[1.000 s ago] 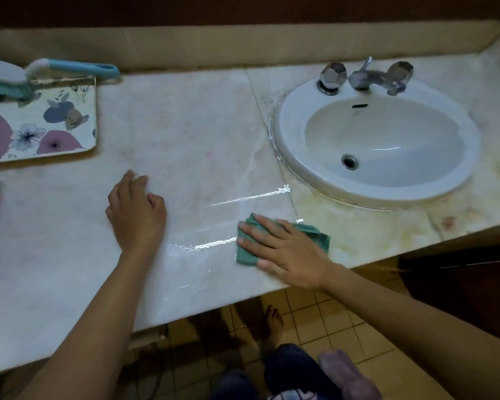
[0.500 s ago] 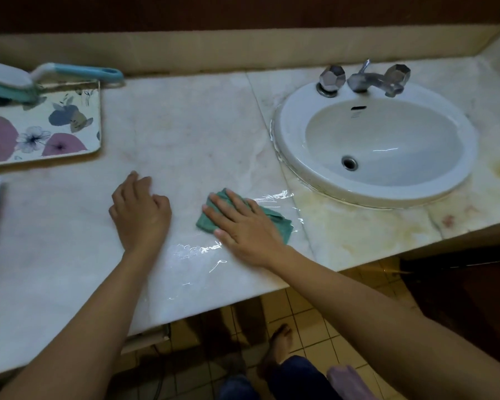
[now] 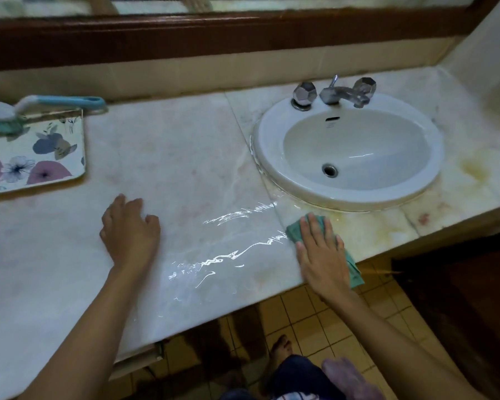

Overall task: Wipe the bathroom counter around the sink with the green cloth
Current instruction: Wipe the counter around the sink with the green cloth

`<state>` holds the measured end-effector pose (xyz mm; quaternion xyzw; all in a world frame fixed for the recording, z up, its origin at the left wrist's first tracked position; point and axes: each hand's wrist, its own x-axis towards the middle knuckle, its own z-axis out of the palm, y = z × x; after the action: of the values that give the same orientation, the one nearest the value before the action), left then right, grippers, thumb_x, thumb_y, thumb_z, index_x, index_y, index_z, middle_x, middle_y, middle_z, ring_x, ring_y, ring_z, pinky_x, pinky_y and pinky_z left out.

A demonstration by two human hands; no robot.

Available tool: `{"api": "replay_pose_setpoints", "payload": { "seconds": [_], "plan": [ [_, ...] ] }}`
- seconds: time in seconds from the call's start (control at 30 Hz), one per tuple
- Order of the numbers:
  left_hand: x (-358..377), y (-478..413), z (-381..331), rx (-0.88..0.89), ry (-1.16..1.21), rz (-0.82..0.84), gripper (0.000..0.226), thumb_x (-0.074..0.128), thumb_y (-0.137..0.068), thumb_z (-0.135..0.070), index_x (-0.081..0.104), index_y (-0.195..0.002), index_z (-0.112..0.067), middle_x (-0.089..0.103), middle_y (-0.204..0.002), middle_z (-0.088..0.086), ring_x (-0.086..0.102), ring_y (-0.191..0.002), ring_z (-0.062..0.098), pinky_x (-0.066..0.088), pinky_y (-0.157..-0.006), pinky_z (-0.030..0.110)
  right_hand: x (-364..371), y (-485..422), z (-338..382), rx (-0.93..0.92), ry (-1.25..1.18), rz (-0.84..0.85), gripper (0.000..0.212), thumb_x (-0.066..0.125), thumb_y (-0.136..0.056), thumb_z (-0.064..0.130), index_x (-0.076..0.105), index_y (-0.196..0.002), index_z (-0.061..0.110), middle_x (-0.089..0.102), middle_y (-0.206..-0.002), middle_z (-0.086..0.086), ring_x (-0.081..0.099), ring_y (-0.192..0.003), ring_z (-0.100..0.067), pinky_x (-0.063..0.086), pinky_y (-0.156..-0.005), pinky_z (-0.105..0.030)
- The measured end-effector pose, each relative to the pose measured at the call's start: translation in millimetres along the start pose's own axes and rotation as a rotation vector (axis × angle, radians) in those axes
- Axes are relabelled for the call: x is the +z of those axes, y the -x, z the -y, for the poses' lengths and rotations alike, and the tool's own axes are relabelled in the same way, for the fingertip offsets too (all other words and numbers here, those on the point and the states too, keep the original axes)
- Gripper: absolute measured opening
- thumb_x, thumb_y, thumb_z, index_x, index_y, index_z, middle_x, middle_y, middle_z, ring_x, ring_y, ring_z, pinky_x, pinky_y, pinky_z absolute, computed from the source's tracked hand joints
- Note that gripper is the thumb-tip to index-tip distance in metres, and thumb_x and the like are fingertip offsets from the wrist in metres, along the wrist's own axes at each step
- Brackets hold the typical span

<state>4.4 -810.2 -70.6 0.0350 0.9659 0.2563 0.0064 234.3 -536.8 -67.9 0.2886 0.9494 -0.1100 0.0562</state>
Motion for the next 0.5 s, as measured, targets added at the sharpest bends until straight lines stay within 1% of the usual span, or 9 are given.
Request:
{"api": "replay_pose_setpoints", "payload": {
  "seconds": [0.03,0.1,0.17,0.23,0.37,0.43,0.5],
  "plan": [
    [0.1,-1.0,-3.6,0.023,0.006,-0.003,0.042,0.051,-0.086,-0.017,0.057,-0.127,-0.016,0.032,-0.155,0.008,0.023,-0.142,0.029,0.025,-0.11,0.049,0.1,-0.5,3.0,-0.007,0.009,0.002,0.061,0.002,-0.094,0.05,-0.013,-0.15,0.033,-0.02,-0.159,0.011,-0.023,-0.145,-0.015,-0.003,-0.118,-0.043],
    [4.6,-5.4,-13.2,0.143,0.009,0.016,0.039,0.053,-0.086,-0.014,0.059,-0.124,-0.017,0.034,-0.154,0.008,0.026,-0.141,0.029,0.028,-0.108,0.048,-0.2,-3.8,19.7,-0.055,0.024,0.011,0.061,0.003,-0.094,0.048,-0.011,-0.151,0.032,-0.019,-0.159,0.011,-0.023,-0.145,-0.017,-0.003,-0.117,-0.043],
    [12.5,-11.0,-22.7,0.238,0.008,0.045,0.038,0.052,-0.09,-0.015,0.057,-0.127,-0.017,0.034,-0.154,0.008,0.027,-0.141,0.03,0.029,-0.107,0.049,0.8,-8.4,45.6,-0.155,0.02,0.017,0.06,0.009,-0.097,0.045,-0.005,-0.153,0.031,-0.015,-0.16,0.011,-0.021,-0.146,-0.018,-0.001,-0.117,-0.043],
    [21.7,-12.8,-29.1,0.252,-0.011,0.063,0.039,0.048,-0.095,-0.019,0.052,-0.133,-0.019,0.033,-0.155,0.008,0.026,-0.142,0.031,0.027,-0.108,0.05,4.7,-16.1,74.1,-0.248,-0.004,0.027,0.057,0.016,-0.101,0.042,0.002,-0.154,0.03,-0.009,-0.162,0.01,-0.016,-0.148,-0.019,0.001,-0.118,-0.043],
    [31.2,-14.8,-32.4,0.25,-0.054,0.036,0.039,0.045,-0.097,-0.02,0.05,-0.135,-0.016,0.035,-0.153,0.012,0.026,-0.142,0.034,0.028,-0.11,0.05,20.9,-51.4,133.3,-0.406,-0.016,0.019,0.055,0.025,-0.1,0.04,0.019,-0.153,0.027,0.012,-0.162,0.007,0.003,-0.149,-0.024,0.014,-0.116,-0.047],
    [32.3,-15.6,-31.7,0.241,-0.056,0.031,0.038,0.045,-0.097,-0.02,0.05,-0.135,-0.016,0.035,-0.153,0.011,0.026,-0.142,0.034,0.028,-0.11,0.049,22.5,-88.8,160.6,-0.414,-0.035,0.027,0.055,0.026,-0.1,0.04,0.02,-0.152,0.026,0.014,-0.162,0.006,0.004,-0.149,-0.025,0.012,-0.116,-0.047],
    [32.5,-16.5,-31.9,0.239,-0.059,0.026,0.038,0.045,-0.097,-0.021,0.05,-0.135,-0.017,0.035,-0.154,0.009,0.026,-0.142,0.032,0.028,-0.11,0.049,17.2,-131.3,181.4,-0.389,-0.05,0.024,0.055,0.026,-0.101,0.039,0.018,-0.153,0.024,0.011,-0.162,0.005,0.001,-0.149,-0.024,0.008,-0.118,-0.045]
  ]
}}
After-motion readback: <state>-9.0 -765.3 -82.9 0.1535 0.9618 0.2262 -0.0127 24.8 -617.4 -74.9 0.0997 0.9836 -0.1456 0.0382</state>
